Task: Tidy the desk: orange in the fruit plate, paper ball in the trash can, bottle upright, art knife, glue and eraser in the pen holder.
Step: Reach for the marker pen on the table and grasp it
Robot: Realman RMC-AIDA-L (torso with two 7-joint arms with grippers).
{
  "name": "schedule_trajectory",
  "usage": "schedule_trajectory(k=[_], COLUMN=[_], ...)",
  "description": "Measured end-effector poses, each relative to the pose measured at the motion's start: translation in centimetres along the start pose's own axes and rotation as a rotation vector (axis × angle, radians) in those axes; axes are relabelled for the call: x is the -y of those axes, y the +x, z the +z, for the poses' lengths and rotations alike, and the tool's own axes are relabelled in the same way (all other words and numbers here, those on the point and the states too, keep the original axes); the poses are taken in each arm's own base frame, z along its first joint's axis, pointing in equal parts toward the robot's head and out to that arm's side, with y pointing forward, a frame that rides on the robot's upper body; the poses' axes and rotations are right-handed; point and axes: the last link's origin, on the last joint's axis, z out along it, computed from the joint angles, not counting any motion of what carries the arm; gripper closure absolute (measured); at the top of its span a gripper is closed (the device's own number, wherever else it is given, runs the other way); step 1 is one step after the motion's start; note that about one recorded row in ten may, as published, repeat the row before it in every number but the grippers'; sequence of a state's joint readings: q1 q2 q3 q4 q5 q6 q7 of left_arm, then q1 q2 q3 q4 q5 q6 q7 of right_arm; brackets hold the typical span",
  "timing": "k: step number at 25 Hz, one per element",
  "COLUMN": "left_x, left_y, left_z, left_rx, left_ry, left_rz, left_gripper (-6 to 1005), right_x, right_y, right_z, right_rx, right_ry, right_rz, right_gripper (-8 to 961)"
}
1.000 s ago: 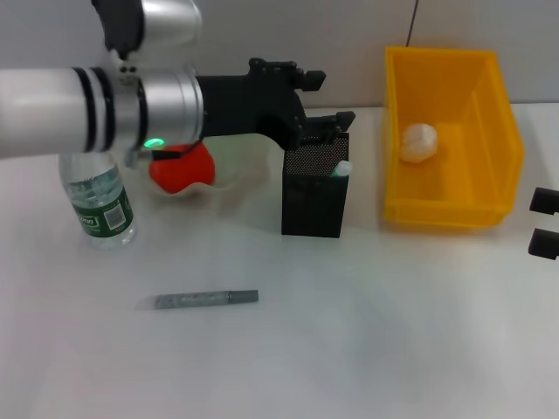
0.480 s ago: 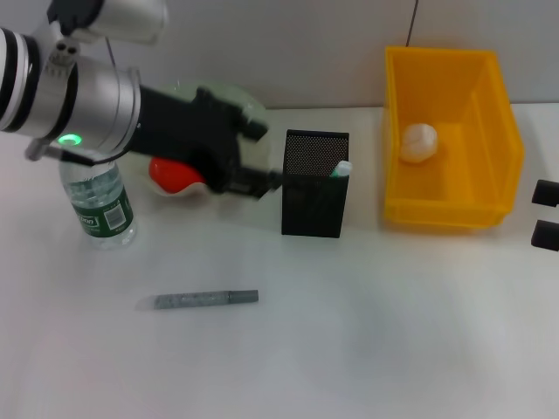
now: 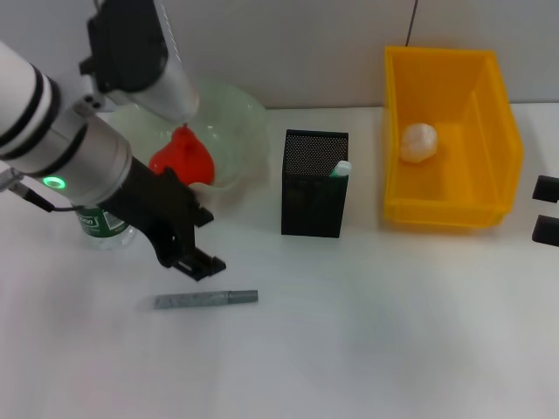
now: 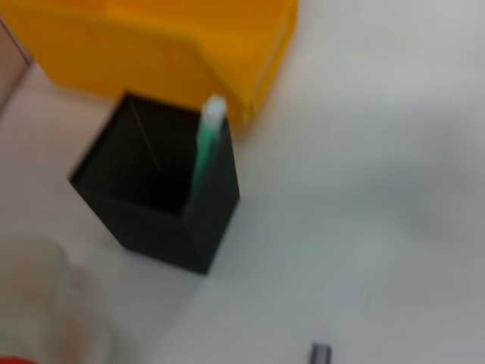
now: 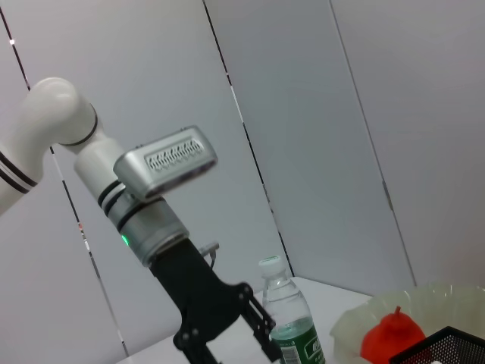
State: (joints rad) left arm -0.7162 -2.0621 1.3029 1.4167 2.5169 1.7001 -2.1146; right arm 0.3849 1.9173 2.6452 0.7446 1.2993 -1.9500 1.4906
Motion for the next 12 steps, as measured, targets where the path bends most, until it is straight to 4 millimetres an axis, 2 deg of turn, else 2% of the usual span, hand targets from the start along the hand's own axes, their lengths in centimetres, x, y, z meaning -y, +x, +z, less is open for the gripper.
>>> schedule_trajectory(k=[12], left_x=[0.7], left_y=[-1.5], left_z=[2.7], left_rx=[0.149], left_ry=[-0.05], left_rz=[-0.029], left_gripper=[343], right_x=[0.1], right_y=[-0.2], right_z=[0.3], right_rx=[0.004], right_ry=[-0.007], right_rz=[0.01], right_gripper=[208])
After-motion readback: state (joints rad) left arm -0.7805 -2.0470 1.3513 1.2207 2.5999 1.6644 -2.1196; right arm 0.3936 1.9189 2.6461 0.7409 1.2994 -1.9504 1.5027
